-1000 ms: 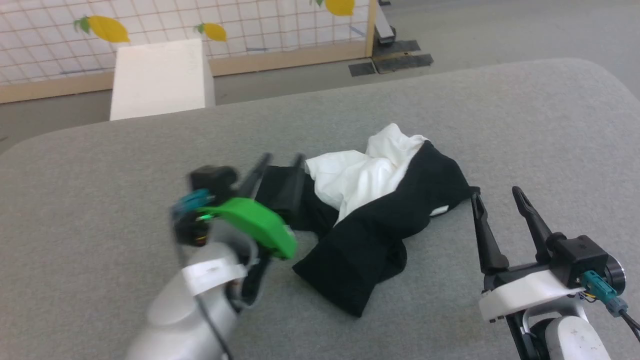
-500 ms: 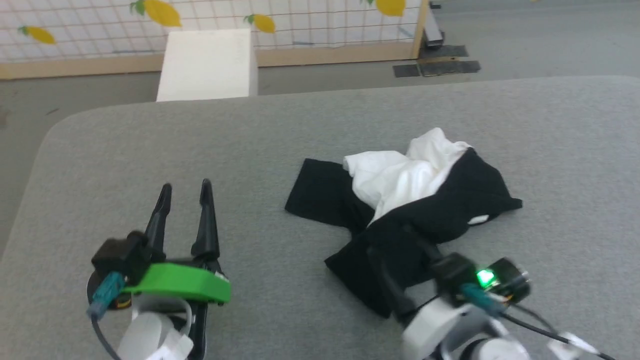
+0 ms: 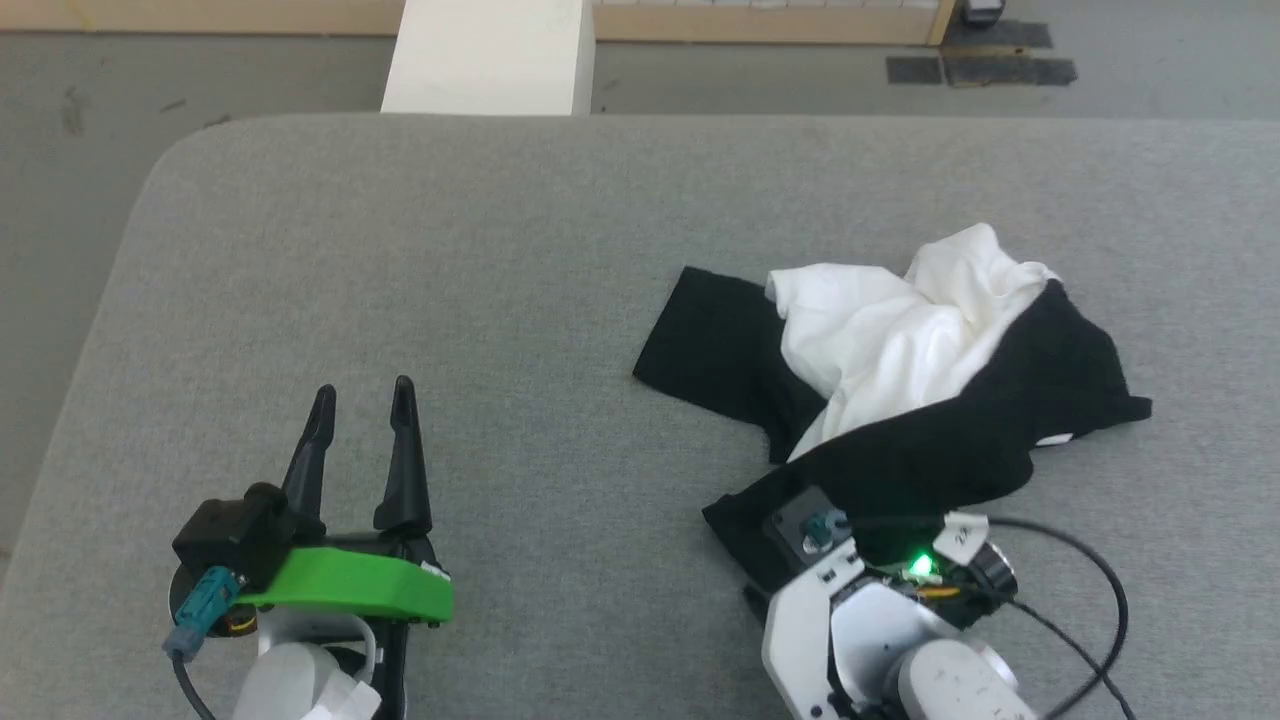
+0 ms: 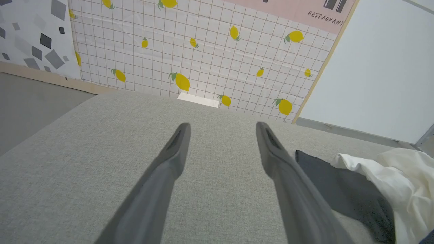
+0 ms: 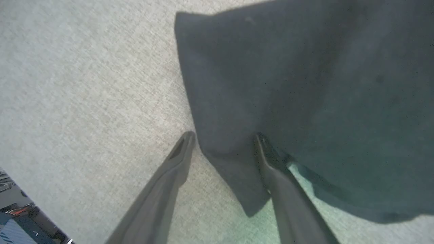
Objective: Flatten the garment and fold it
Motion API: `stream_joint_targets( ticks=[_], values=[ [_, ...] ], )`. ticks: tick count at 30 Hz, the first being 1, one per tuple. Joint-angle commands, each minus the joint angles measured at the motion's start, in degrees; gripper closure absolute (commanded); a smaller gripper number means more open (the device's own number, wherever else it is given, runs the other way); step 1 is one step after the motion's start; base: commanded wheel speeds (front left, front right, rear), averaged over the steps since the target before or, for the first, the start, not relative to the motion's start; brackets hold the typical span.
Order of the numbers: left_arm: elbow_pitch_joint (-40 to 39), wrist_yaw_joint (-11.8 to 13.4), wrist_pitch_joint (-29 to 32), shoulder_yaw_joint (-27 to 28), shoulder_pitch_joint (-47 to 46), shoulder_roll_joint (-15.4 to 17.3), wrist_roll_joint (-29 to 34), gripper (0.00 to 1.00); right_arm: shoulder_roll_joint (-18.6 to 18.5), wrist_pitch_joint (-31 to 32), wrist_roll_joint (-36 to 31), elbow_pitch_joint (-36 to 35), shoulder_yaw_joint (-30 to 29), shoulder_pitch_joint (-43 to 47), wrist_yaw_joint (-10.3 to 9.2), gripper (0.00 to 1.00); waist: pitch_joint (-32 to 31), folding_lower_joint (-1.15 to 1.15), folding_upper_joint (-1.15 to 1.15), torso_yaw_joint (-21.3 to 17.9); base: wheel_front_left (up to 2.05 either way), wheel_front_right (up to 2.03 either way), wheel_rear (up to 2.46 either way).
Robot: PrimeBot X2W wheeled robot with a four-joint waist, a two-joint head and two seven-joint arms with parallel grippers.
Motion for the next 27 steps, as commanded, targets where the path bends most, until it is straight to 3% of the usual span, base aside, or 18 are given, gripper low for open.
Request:
stream_joint_targets(
  ticks=[1,4,10,15,18,23,27],
  values=[
    [0.2,-0.4,-0.2,0.2,-0.9,-0.3,0.8,0.0,-0.5,1.8,0.6,1.0,0.5,-0.1,-0.1,1.0,0.8,0.0,0.0,0.7,0.0,0.0,0.0],
    [0.3,-0.4,-0.2,0.6,-0.9,-0.4,1.0,0.0,-1.0,1.9,2.3,-1.0,1.1,-0.8,-0.1,1.0,0.3,0.0,0.0,0.0,0.0,0.0,0.0],
    [1.1,-0.4,-0.2,0.7,0.1,-0.4,0.9,0.0,-0.9,-5.0,6.5,-12.3,-2.9,-2.4,-0.1,1.0,-2.3,0.0,0.0,-3.0,0.0,0.0,0.0],
    [1.3,-0.4,-0.2,0.6,0.6,-0.4,0.9,0.0,-0.3,-9.1,5.0,-23.7,-18.9,-1.6,-0.1,1.0,-3.9,0.0,0.0,-5.6,0.0,0.0,0.0],
    [1.6,-0.5,-0.2,0.0,0.8,-0.4,0.8,0.0,0.0,-8.7,3.3,-25.8,-30.3,-0.2,-0.1,1.0,-4.4,0.0,0.0,-6.7,0.0,0.0,0.0],
    [2.2,-0.4,-0.2,-1.2,0.7,-0.4,0.6,0.0,0.1,-5.7,4.4,-20.4,-46.6,3.1,-0.1,1.0,-4.6,0.0,0.0,-7.4,0.0,0.0,0.0],
    [2.5,-0.5,-0.2,-2.0,0.6,-0.4,0.4,0.0,0.1,-4.0,5.6,-12.0,-54.7,5.9,-0.1,1.0,-4.6,0.0,0.0,-7.3,0.0,0.0,0.0]
  ],
)
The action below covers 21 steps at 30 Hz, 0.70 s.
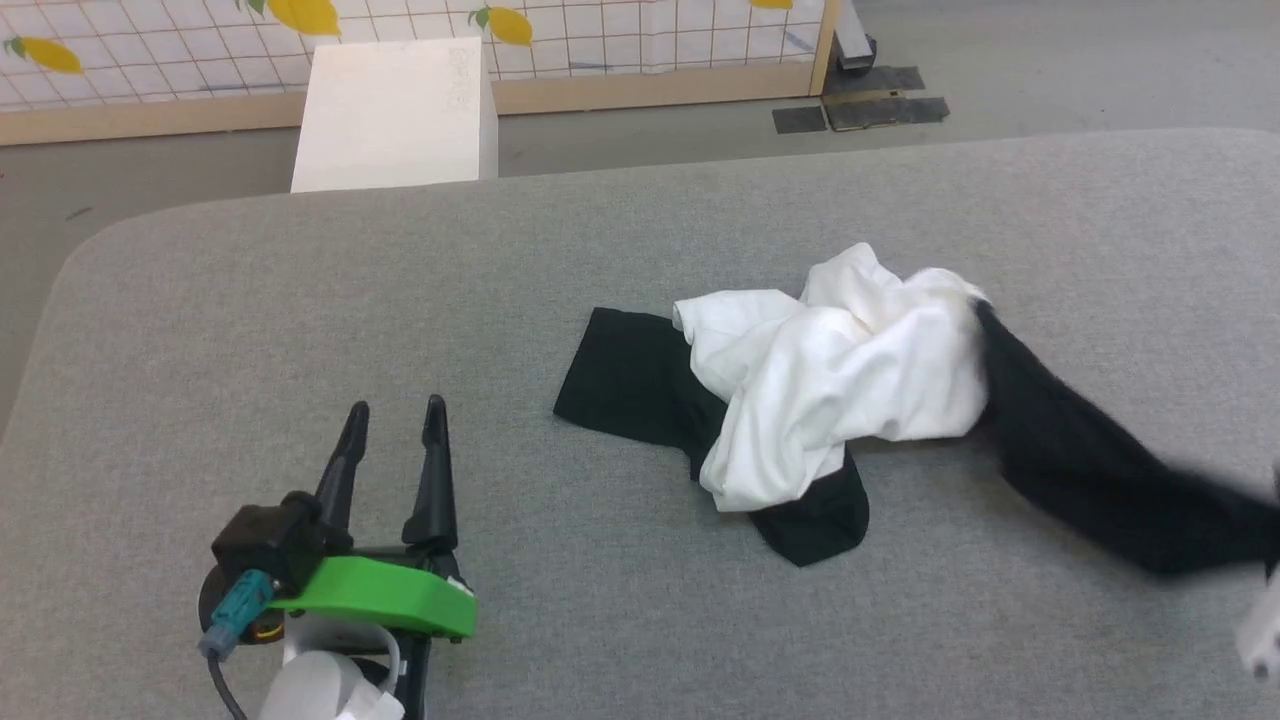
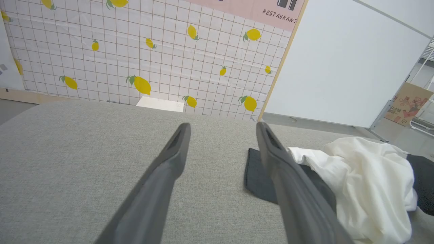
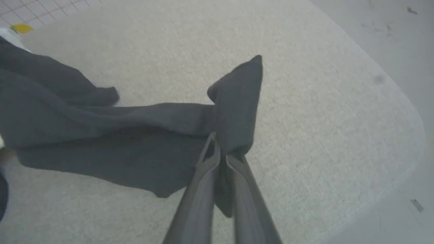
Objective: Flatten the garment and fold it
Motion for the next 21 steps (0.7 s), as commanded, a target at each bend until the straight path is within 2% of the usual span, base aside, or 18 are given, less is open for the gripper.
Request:
stream_joint_targets(
  ticks=[1,4,5,6,12,15,18,21],
  values=[
    [0.3,-0.2,-0.2,-0.2,0.3,-0.1,-0.4,0.0,0.2,0.5,0.5,2.6,-1.2,1.1,-0.08,1.0,0.0,0.0,0.0,0.1,0.0,0.0,0.0],
    [0.5,-0.3,-0.2,-0.4,0.4,-0.1,-0.5,0.0,0.2,0.7,1.2,7.5,-2.6,2.5,-0.08,1.0,0.1,0.0,0.0,0.1,0.0,0.0,0.0],
    [0.6,-0.3,-0.2,-0.4,0.4,-0.1,-0.5,0.0,0.2,0.0,1.1,8.3,-2.7,2.7,-0.08,0.69,0.1,0.0,0.0,0.2,0.0,0.0,0.0],
    [0.7,-0.4,-0.2,-0.4,0.4,-0.1,-0.5,0.0,0.2,-1.2,1.3,8.6,-2.9,2.7,-0.08,0.0,0.1,0.0,0.0,0.2,0.0,0.0,0.0],
    [1.3,-0.7,-0.2,-0.6,0.7,-0.1,-0.3,0.0,0.2,-14.9,0.9,3.6,1.0,2.7,-0.08,0.0,-0.5,0.0,0.0,-0.1,0.0,0.0,0.0],
    [1.9,-0.7,-0.2,-1.2,0.4,-0.1,-0.6,0.0,0.2,-21.7,0.3,-1.4,6.4,3.4,-0.08,0.0,-0.7,0.0,0.0,-0.8,0.0,0.0,0.0],
    [3.8,-0.4,-0.2,-2.2,-1.1,-0.1,-1.1,0.0,0.2,-26.2,2.5,-4.1,12.9,3.8,-0.08,0.0,-0.4,0.0,0.0,-1.9,0.0,0.0,0.0],
    [7.4,1.1,1.8,-4.2,-4.6,-0.1,-1.4,0.0,0.2,-29.1,3.0,-4.8,19.5,4.6,-0.08,0.0,0.1,0.0,0.0,-3.0,0.0,0.0,0.0]
  ],
)
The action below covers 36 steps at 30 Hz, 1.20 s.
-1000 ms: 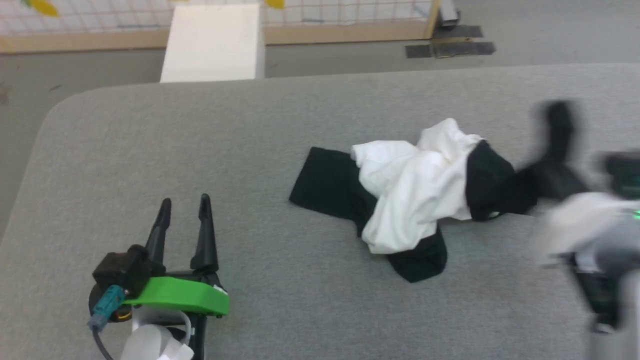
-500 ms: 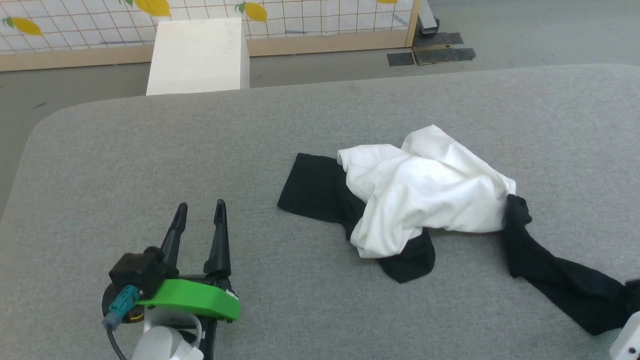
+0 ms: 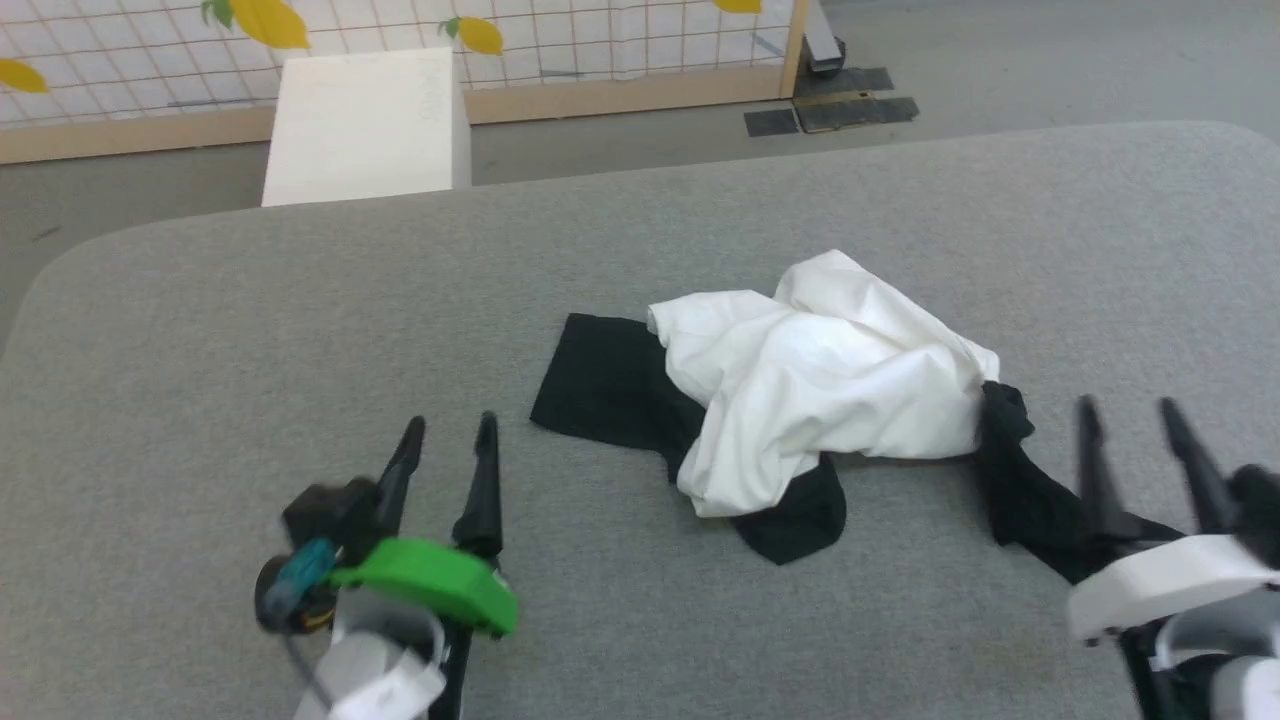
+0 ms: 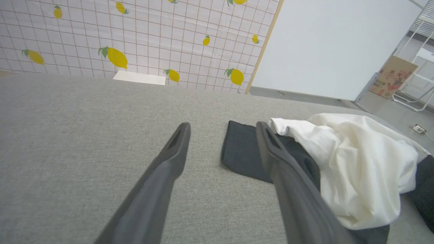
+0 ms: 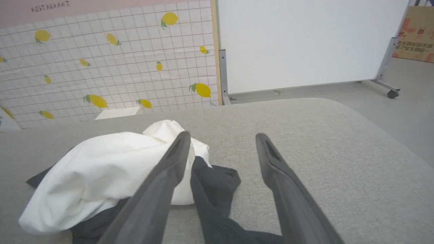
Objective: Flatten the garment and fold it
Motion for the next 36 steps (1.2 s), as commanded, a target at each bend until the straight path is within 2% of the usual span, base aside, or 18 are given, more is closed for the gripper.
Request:
stream_joint_targets(
  ticks=[1,6,10,17,20,21,22,23,25,29,33,36],
  values=[
    [1.3,0.9,1.6,-0.8,-2.9,-0.1,-0.1,0.0,-0.1,-0.7,0.3,0.1,1.5,1.0,-0.09,0.0,0.7,0.0,0.0,-1.1,0.0,0.0,0.0],
    [10.3,5.5,11.0,-3.5,-11.4,-0.1,-0.5,0.0,-0.1,-2.1,1.5,1.1,7.1,0.8,-0.09,0.0,2.4,0.0,0.0,-2.9,0.0,0.0,0.0],
    [17.1,8.7,18.9,-4.2,-17.6,0.0,0.2,0.0,-0.1,-2.5,1.7,1.2,9.5,-0.2,-0.09,0.0,4.0,0.0,0.0,-4.5,0.0,0.0,0.0],
    [25.2,10.0,30.2,-5.1,-24.6,1.1,0.1,0.0,-0.1,-2.5,1.9,0.5,11.8,-1.8,-0.09,0.0,6.6,0.0,0.0,-6.5,0.0,0.0,0.0],
    [27.5,9.4,34.2,-6.5,-25.2,1.3,0.4,0.0,-0.1,-2.8,3.0,0.0,11.6,-2.1,-0.09,0.0,6.9,0.0,0.0,-6.7,0.0,0.0,0.0],
    [27.9,8.6,35.2,-7.0,-25.1,1.3,0.2,0.49,-0.1,-2.9,3.1,-0.2,11.5,-2.2,-0.09,0.0,6.9,0.0,0.0,-6.7,0.0,0.0,0.0],
    [27.9,8.0,35.3,-7.4,-25.1,1.2,0.1,0.89,-0.1,-2.9,3.0,-0.3,11.4,-2.2,-0.09,0.0,6.8,0.0,0.0,-6.5,0.0,0.0,0.0],
    [27.8,7.3,35.2,-7.7,-24.8,1.2,-0.1,1.0,-0.1,-2.9,3.0,-0.4,11.2,-2.2,-0.09,0.0,6.6,0.0,0.0,-6.2,0.0,0.0,0.0],
    [26.7,6.1,32.8,-7.5,-24.1,1.0,-1.1,1.0,-0.1,-3.0,2.9,-0.5,10.8,-2.3,-0.09,0.0,6.0,0.0,0.0,-5.5,0.0,0.0,0.0],
    [21.5,5.5,22.3,-5.4,-21.0,1.1,-2.6,1.0,-0.1,-3.3,3.3,-0.6,10.1,-2.2,-0.09,0.0,4.2,0.0,0.0,-3.7,0.0,0.0,0.0],
    [14.3,7.0,14.8,-1.9,-15.2,3.2,-3.7,1.0,-0.1,-2.5,2.3,-1.0,8.1,-0.9,-0.09,0.0,2.1,0.0,0.0,-0.5,0.0,0.0,0.0],
    [8.4,9.0,12.7,1.3,-9.6,5.1,-4.9,1.0,0.0,-1.7,1.9,-1.3,6.7,-0.2,-0.09,0.0,0.9,0.0,0.0,1.9,0.0,0.0,0.0]
  ],
)
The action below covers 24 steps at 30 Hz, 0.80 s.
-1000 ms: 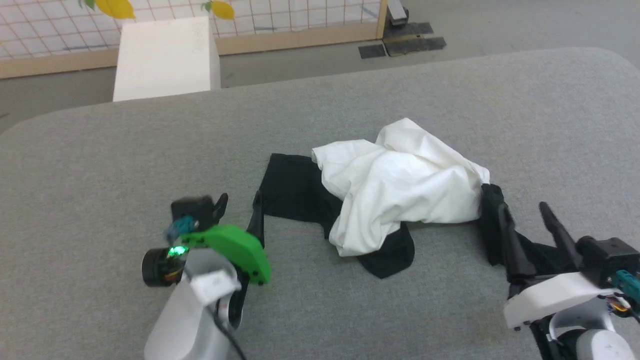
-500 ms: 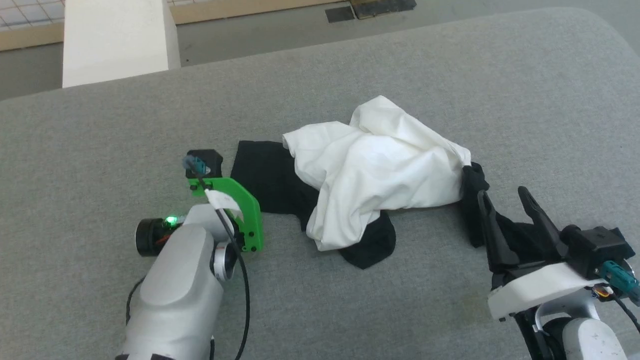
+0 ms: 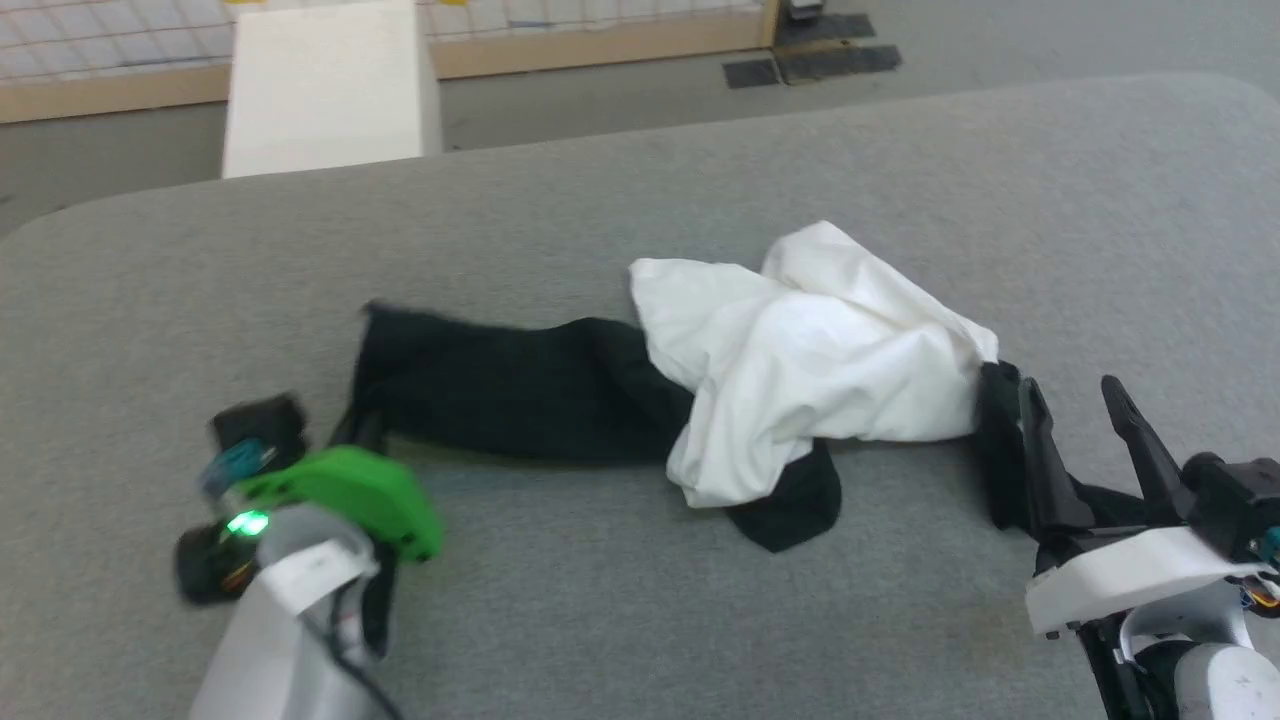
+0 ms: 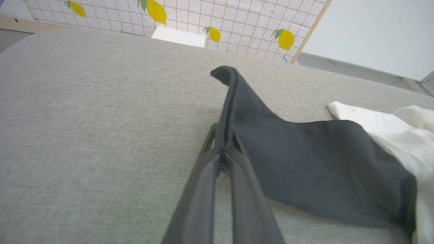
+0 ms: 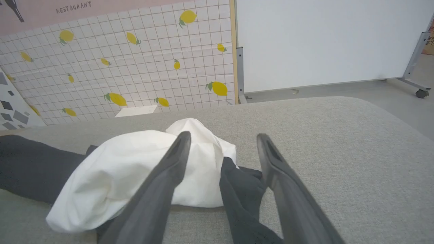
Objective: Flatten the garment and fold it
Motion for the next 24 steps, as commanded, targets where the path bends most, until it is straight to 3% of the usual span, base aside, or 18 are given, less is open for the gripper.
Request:
stream_joint_targets(
  ticks=[1,7,12,13,14,19,24],
  values=[
    [-2.4,1.2,-0.3,1.4,3.3,1.1,-0.6,1.0,0.0,0.4,-0.4,-0.5,-0.5,0.7,-0.09,0.0,-2.8,0.0,0.0,4.1,0.0,0.0,0.0],
    [-13.2,7.2,2.8,6.9,15.1,2.8,-2.6,1.0,0.0,2.6,-0.6,-1.0,-2.1,1.9,-0.09,0.0,-4.0,0.0,0.0,8.0,0.0,0.0,0.0],
    [-15.5,9.4,7.3,8.0,20.9,3.3,-3.6,1.0,0.0,6.0,-0.8,-0.4,-2.3,2.6,-0.09,0.0,-4.0,0.0,0.0,9.4,0.0,0.0,0.0],
    [-15.9,9.3,7.6,7.9,21.4,3.0,-4.0,0.45,0.0,6.7,-1.0,-0.2,-2.3,2.6,-0.09,0.0,-3.9,0.0,0.0,9.6,0.0,0.0,0.0],
    [-16.8,8.3,6.7,7.7,21.4,2.5,-4.7,0.0,0.0,7.1,-1.5,-0.3,-2.3,2.6,-0.09,0.0,-3.8,0.0,0.0,9.7,0.0,0.0,0.0],
    [-19.6,1.8,-3.2,4.8,19.3,0.6,-4.7,0.0,0.0,8.4,-3.6,-1.1,0.0,0.6,-0.09,0.0,-3.0,0.0,0.0,10.3,0.0,0.0,0.0],
    [-19.4,-1.7,-12.3,1.1,16.1,-0.6,-1.1,0.0,0.0,14.7,-7.2,0.1,5.3,-3.9,-0.09,0.0,-1.7,0.0,0.0,10.8,0.0,0.0,0.0]
  ],
)
